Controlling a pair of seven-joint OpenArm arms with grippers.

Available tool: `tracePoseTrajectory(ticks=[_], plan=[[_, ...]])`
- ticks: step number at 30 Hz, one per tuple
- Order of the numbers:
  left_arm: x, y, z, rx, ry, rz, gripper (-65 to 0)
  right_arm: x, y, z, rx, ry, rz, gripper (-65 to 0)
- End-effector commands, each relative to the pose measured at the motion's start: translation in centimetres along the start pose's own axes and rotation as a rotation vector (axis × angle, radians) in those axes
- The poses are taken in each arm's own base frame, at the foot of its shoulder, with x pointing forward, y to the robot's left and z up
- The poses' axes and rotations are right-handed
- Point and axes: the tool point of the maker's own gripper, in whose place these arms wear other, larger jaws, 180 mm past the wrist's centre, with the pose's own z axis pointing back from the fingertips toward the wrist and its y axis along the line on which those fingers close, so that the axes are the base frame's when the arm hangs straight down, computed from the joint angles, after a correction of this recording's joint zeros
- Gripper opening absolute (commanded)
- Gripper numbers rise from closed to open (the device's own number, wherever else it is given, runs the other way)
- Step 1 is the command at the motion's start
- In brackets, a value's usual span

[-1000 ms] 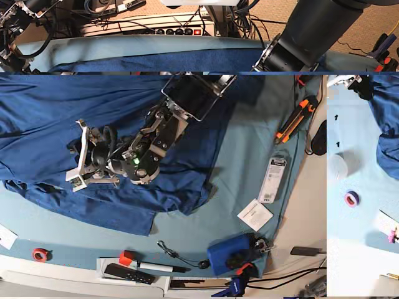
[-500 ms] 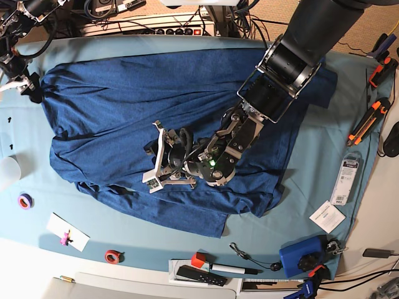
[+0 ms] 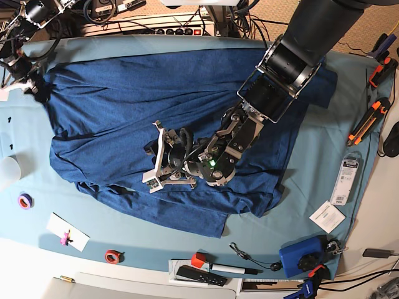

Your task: Layout the t-shirt on the table in an organized manner, then fold the t-shirt properly

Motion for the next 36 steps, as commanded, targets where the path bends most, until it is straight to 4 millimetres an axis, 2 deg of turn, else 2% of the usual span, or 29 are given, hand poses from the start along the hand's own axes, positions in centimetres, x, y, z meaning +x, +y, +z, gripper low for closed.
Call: tracePoseTrajectory(ticks=[1, 10, 19, 27, 28, 31, 32, 36], plan=[[2.8, 0.1, 0.6, -0.001, -0.062, -0.032, -44.6, 1.6, 0.2, 0.7, 0.000, -0.015, 0.035, -64.2], [2.4, 0.4, 0.7, 0.005, -0.054, -0.031, -44.6, 1.1, 0.1, 1.4, 0.017, 0.005, 0.014, -65.0], [2.2, 0.5, 0.7, 0.007, -0.047, -0.030, -44.6, 3.8, -1.5, 4.3, -0.045, -0.027, 0.047, -65.0], [2.3, 0.5, 0.7, 0.007, -0.048, -0.030, -44.6, 3.1, -2.0, 4.6, -0.059, 0.001, 0.046, -65.0], [2.3, 0.5, 0.7, 0.007, -0.048, -0.030, -44.6, 3.1, -2.0, 4.6, -0.059, 0.001, 0.046, -61.6], [2.2, 0.5, 0.7, 0.007, -0.047, -0.030, -44.6, 3.2, -2.0, 4.6, -0.059, -0.005, 0.047, -44.1], [2.2, 0.5, 0.7, 0.007, -0.047, -0.030, -44.6, 3.3, -2.0, 4.6, -0.059, -0.009, 0.047, -41.0], [2.2, 0.5, 0.7, 0.007, -0.047, -0.030, -44.6, 4.2, -2.0, 4.8, -0.060, -0.050, 0.054, -40.3]])
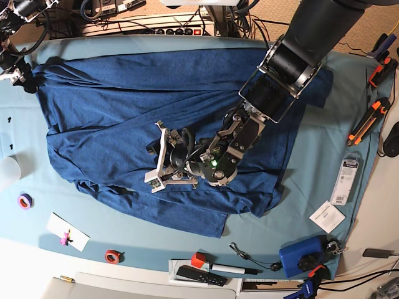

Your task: Layout the t-shirt on the table in an organized manner, then fold the t-shirt properly

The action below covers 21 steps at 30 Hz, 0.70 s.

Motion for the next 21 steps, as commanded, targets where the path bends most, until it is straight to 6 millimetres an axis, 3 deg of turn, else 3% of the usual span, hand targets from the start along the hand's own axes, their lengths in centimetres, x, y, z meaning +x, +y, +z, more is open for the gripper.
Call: tracePoseTrajectory(ticks=[1, 6, 14, 21], plan=[[2.7, 0.2, 0.6, 0.003, -0.058, -0.029, -44.6, 3.0, 0.3, 1.0, 0.002, -0.078, 0.038, -40.3], [2.7, 0.2, 0.6, 0.002, -0.058, -0.029, -44.6, 6.2, 0.9, 1.4, 0.009, -0.170, 0.067, -40.3], [2.7, 0.2, 0.6, 0.002, -0.058, -0.029, -44.6, 10.2, 3.7, 0.6, 0.079, -0.266, 0.085, -40.4], [2.7, 0.2, 0.6, 0.002, -0.058, -0.029, -44.6, 11.6, 8.4, -3.4, 0.143, -0.204, 0.191, -40.4]])
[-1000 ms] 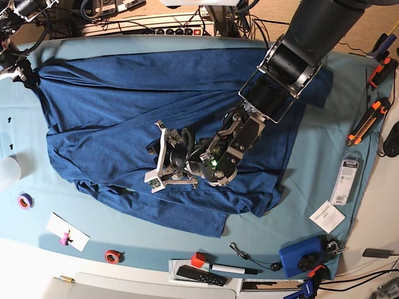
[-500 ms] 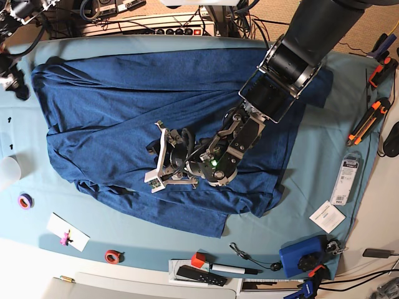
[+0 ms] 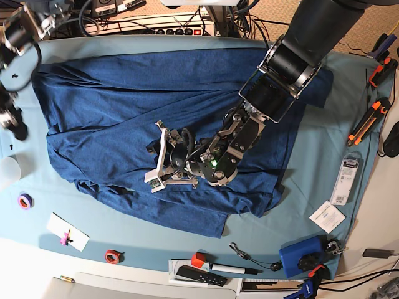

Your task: Layout the t-shirt on the table in an organized manner, then fold the t-shirt properly

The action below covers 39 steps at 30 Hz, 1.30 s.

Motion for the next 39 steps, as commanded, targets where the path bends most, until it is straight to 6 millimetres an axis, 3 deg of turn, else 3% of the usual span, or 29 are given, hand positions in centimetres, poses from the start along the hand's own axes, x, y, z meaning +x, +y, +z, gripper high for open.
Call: tracePoseTrajectory(ticks=[1, 10, 15, 21, 25, 29, 35, 39], plan=[[2.7, 0.2, 0.6, 0.003, -0.061, -0.030, -44.6, 3.1, 0.8, 0.1, 0.007, -0.061, 0.057, -40.4], [2.7, 0.2, 0.6, 0.003, -0.060, -0.029, -44.6, 4.2, 5.5, -6.5, -0.021, 0.051, 0.324, -40.4], [2.7, 0.2, 0.6, 0.003, -0.060, -0.029, -44.6, 2.5, 5.6, -9.2, -0.125, 0.143, 0.426, -40.8], [2.7, 0.2, 0.6, 0.003, -0.060, -0.029, -44.6, -0.2, 6.4, -11.6, -0.174, 0.182, 0.495, -64.5], [2.6, 0.2, 0.6, 0.004, -0.052, -0.029, -44.6, -0.3, 6.9, -12.5, -0.188, 0.142, 0.542, -65.0], [2.4, 0.2, 0.6, 0.003, -0.046, -0.029, -44.6, 1.1, 7.1, -12.8, -0.218, 0.078, 0.566, -65.0], [2.5, 0.2, 0.6, 0.004, -0.046, -0.029, -44.6, 4.9, 8.4, -13.0, -0.242, 0.003, 0.583, -65.0], [2.4, 0.3, 0.6, 0.007, -0.045, -0.027, -44.6, 5.6, 8.6, -12.9, -0.263, 0.068, 0.567, -65.0]])
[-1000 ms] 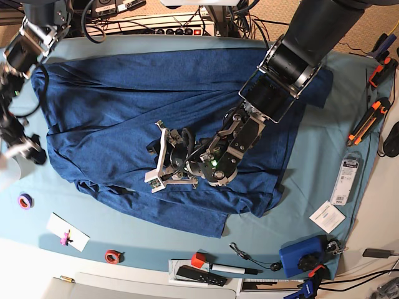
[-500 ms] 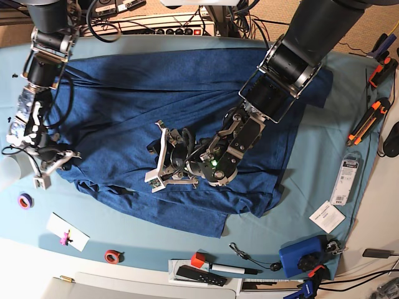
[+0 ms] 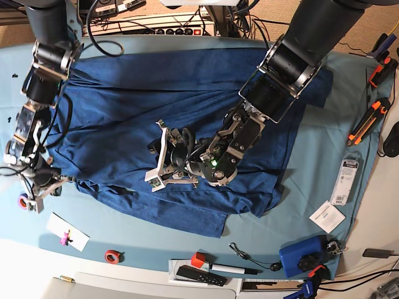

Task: Layout the t-shirt on the table in an organized manner, then fold the t-shirt properly
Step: 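Grasp the shirt hem with the right gripper and lift it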

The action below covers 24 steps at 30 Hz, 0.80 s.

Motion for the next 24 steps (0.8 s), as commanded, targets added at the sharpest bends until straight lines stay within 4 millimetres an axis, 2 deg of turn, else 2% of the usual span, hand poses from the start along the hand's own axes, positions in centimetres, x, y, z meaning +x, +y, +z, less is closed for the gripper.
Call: tracePoseTrajectory(ticks=[1, 3, 4, 5, 9, 12, 15, 17, 21, 22, 24], plan=[[2.7, 0.3, 0.7, 0.005, -0.064, -0.025, -44.6, 2.3, -1.3, 1.0, -0.019, -0.038, 0.011, -62.4], [2.5, 0.5, 0.8, 0.009, -0.061, -0.024, -44.6, 1.4, -1.6, 1.3, -0.016, 0.034, 0.032, -43.0], [2.4, 0.6, 0.8, 0.012, -0.058, -0.022, -44.6, 0.6, -1.9, 1.4, -0.021, 0.076, 0.037, -35.8], [2.2, 0.7, 0.9, 0.014, -0.056, -0.022, -44.6, -0.3, -2.3, 1.7, -0.028, 0.123, 0.040, -33.4], [2.2, 0.8, 0.9, 0.015, -0.055, -0.022, -44.6, -3.6, -2.6, 1.7, -0.021, 0.187, 0.037, -33.4], [2.2, 0.8, 0.9, 0.015, -0.054, -0.022, -44.6, -6.4, -1.4, 1.1, 0.006, 0.202, 0.037, -33.4], [2.2, 0.8, 0.9, 0.014, -0.055, -0.022, -44.6, -8.0, -0.3, 0.6, 0.027, 0.186, 0.032, -33.5], [2.2, 0.8, 0.9, 0.014, -0.055, -0.022, -44.6, -8.1, -0.1, 0.5, 0.031, 0.168, 0.031, -38.5], [2.2, 0.8, 0.9, 0.015, -0.055, -0.022, -44.6, -7.3, -0.3, 0.5, 0.028, 0.127, 0.032, -62.9], [2.2, 0.8, 0.9, 0.015, -0.055, -0.022, -44.6, -6.9, -0.3, 0.5, 0.025, 0.114, 0.034, -65.0], [2.2, 0.8, 0.9, 0.014, -0.055, -0.022, -44.6, -6.0, -0.4, 0.4, 0.023, 0.094, 0.035, -65.0]])
